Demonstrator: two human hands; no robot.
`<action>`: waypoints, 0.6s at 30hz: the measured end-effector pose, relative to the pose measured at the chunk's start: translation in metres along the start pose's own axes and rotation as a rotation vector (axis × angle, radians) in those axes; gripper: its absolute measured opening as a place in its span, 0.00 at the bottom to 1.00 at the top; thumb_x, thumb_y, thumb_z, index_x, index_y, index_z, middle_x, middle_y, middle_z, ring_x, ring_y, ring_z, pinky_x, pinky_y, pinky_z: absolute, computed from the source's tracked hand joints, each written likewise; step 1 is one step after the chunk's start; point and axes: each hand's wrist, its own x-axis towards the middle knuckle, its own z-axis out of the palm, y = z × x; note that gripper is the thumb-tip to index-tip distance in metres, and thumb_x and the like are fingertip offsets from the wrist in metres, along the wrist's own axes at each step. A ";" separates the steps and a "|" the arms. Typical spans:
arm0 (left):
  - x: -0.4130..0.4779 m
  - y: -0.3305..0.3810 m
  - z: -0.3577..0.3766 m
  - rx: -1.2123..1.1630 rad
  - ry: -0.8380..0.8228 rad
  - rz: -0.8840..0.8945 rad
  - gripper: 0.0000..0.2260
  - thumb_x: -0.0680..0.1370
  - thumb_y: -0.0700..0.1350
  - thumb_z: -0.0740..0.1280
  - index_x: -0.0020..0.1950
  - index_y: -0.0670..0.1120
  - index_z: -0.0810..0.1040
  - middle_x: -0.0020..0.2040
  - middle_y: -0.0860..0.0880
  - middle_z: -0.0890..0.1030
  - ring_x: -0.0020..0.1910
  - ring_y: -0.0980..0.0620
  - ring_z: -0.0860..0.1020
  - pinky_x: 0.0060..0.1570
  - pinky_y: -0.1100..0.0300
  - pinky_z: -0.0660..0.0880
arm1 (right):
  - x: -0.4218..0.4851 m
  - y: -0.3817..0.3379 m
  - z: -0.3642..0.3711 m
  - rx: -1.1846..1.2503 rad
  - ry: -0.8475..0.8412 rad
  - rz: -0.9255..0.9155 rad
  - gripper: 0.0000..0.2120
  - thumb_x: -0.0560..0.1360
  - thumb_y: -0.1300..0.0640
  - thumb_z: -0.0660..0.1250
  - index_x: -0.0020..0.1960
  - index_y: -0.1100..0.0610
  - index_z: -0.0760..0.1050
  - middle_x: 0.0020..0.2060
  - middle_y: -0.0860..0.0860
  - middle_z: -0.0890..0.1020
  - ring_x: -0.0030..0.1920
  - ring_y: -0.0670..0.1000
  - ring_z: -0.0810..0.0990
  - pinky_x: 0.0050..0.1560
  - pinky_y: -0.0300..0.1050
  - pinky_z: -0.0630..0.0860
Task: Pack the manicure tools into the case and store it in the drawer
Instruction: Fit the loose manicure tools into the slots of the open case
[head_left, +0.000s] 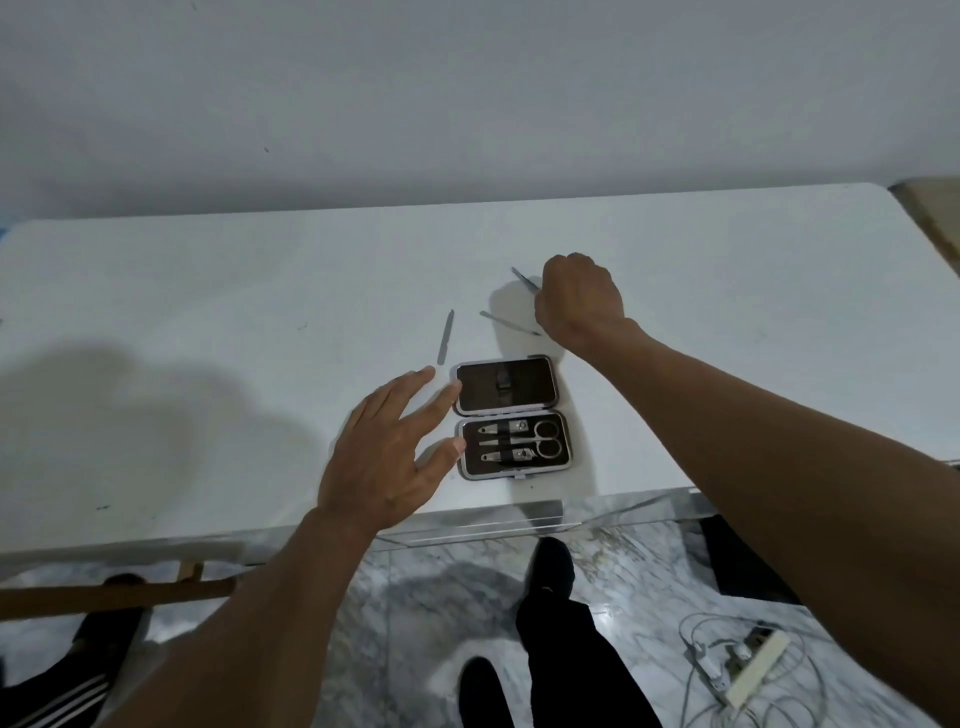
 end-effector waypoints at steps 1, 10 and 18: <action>0.000 0.000 0.000 -0.001 -0.004 -0.001 0.25 0.79 0.62 0.56 0.75 0.56 0.66 0.75 0.50 0.66 0.74 0.49 0.65 0.69 0.48 0.65 | 0.005 -0.002 0.000 0.004 -0.014 0.008 0.07 0.75 0.67 0.60 0.50 0.65 0.75 0.51 0.62 0.78 0.50 0.63 0.78 0.42 0.46 0.69; 0.002 -0.002 0.000 0.013 -0.021 0.004 0.25 0.78 0.62 0.57 0.75 0.57 0.65 0.76 0.50 0.66 0.74 0.49 0.64 0.69 0.48 0.66 | 0.021 -0.008 -0.009 -0.023 -0.109 0.068 0.13 0.70 0.66 0.63 0.32 0.58 0.62 0.31 0.52 0.68 0.38 0.58 0.72 0.39 0.45 0.67; 0.004 -0.001 -0.001 0.048 -0.021 -0.008 0.27 0.77 0.64 0.54 0.75 0.57 0.64 0.75 0.51 0.66 0.73 0.49 0.64 0.70 0.49 0.64 | -0.014 0.003 -0.012 0.071 -0.055 0.039 0.11 0.73 0.65 0.65 0.54 0.60 0.78 0.45 0.58 0.82 0.46 0.62 0.80 0.44 0.47 0.75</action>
